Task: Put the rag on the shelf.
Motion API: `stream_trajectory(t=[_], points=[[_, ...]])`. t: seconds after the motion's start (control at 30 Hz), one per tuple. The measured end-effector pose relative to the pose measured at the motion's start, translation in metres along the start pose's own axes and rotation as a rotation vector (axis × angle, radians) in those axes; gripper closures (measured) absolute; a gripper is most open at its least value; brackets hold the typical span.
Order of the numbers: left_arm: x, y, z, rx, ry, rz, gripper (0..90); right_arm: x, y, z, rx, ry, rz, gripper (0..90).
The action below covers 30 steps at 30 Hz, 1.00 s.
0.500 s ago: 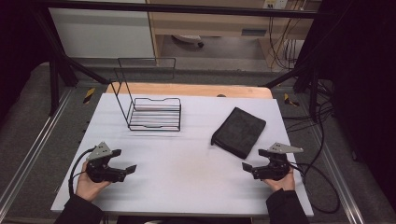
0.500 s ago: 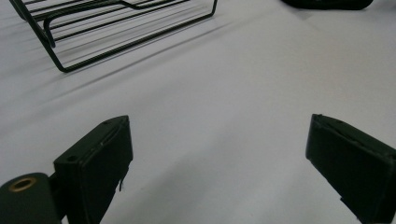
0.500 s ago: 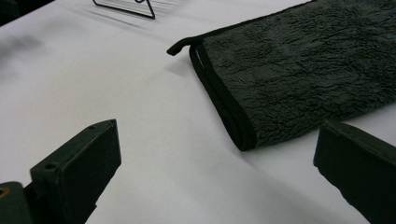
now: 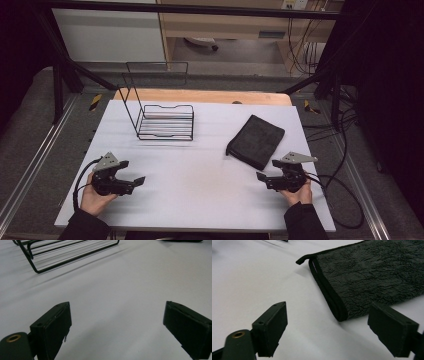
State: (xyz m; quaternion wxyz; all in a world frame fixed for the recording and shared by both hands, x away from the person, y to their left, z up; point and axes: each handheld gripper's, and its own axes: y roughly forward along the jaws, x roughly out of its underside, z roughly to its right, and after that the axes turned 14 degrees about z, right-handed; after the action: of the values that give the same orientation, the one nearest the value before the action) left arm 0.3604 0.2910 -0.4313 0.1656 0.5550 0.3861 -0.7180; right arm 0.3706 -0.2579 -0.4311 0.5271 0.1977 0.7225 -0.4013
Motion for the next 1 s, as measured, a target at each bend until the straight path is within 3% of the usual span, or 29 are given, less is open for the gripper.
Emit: stream_trajectory(t=[0.2, 0.53, 0.77, 1.0], points=[[0.0, 0.001, 0.001, -0.004, 0.001, -0.005, 8.3, -0.004, 0.014, 0.003, 0.007, -0.036, -0.018, 37.0], [0.0, 0.003, 0.001, 0.0, 0.006, -0.017, 10.2, -0.004, 0.045, 0.006, 0.014, -0.123, -0.088, 55.8], [0.0, 0.003, 0.002, 0.002, 0.004, -0.021, 10.9, -0.003, 0.054, 0.006, 0.021, -0.227, -0.115, 59.2], [0.0, 0.005, 0.003, 0.005, 0.008, -0.028, 11.6, -0.003, 0.054, 0.007, 0.022, -0.283, -0.126, 69.1]])
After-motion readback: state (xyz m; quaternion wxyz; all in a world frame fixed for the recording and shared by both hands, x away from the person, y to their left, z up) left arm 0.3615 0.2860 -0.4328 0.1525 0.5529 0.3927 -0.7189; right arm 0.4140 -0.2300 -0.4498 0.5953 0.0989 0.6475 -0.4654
